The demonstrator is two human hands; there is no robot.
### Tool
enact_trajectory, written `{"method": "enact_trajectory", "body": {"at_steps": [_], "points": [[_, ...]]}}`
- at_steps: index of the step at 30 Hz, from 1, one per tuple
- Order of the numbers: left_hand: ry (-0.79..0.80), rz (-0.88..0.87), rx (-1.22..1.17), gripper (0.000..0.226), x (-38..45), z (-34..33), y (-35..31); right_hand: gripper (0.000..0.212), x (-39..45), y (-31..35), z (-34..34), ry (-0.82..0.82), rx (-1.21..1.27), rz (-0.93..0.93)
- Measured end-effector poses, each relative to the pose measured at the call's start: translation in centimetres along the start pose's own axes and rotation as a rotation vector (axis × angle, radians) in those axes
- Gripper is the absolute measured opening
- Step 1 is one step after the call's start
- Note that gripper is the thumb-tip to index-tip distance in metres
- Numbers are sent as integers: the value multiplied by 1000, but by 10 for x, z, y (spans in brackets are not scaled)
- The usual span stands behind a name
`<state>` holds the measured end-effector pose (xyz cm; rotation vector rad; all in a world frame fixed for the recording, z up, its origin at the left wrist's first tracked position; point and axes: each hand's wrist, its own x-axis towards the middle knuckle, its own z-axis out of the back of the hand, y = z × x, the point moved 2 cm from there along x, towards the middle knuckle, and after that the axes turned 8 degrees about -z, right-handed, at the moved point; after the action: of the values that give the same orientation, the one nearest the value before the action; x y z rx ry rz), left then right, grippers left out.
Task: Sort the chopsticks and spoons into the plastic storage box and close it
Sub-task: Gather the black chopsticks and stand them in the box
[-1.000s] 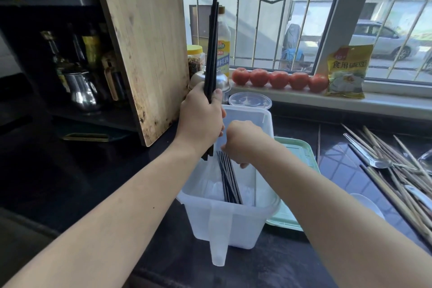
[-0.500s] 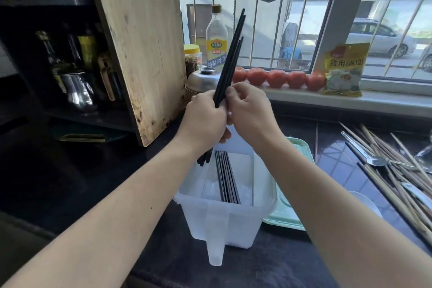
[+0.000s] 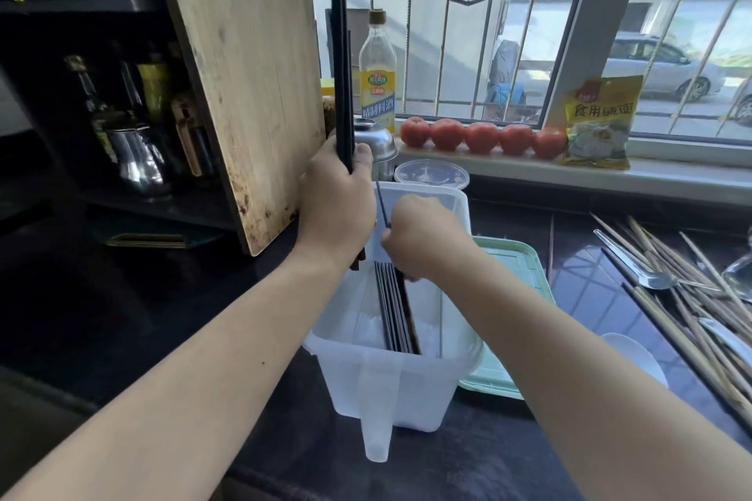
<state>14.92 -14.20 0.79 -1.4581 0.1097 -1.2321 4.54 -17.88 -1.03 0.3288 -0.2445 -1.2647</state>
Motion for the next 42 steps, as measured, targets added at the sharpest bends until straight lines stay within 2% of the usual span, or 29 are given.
{"method": "enact_trajectory", "body": {"at_steps": [5, 8, 13, 15, 17, 19, 22, 26, 32, 35, 38, 40, 42], "points": [[50, 1, 0, 26, 0, -3, 2, 23, -2, 2, -2, 117, -128, -31], [65, 1, -2, 27, 0, -3, 2, 28, 0, 2, -5, 158, -193, -34], [138, 19, 24, 35, -2, -3, -1, 25, 4, 1, -1, 64, -156, -28], [152, 27, 18, 35, -2, -3, -1, 21, 8, 0, 2, -53, -50, -14], [163, 54, 3, 34, -3, -3, 1, 13, 12, -1, 4, -176, 216, 18], [180, 97, -35, 31, -3, -4, 0, 24, 12, -3, 7, -252, 521, 34], [240, 121, -106, 26, -5, -6, -4, 33, 8, -2, 14, -233, 759, 83], [320, 131, -156, 24, -7, -7, -5, 26, 3, -4, 21, -202, 913, 161], [396, 135, -143, 27, -9, -11, -6, 23, 5, -7, 22, -251, 956, 152], [326, 114, -129, 27, -8, -10, -5, 26, 4, -9, 25, -396, 936, 135], [181, 156, -155, 22, -5, -4, -5, 28, 2, -19, 31, -551, 896, 11], [117, 215, -224, 22, -3, 0, -5, 27, 2, -19, 31, -535, 752, -28], [93, 219, -221, 26, -2, 1, -2, 23, 1, -10, 21, -412, 394, 3]]}}
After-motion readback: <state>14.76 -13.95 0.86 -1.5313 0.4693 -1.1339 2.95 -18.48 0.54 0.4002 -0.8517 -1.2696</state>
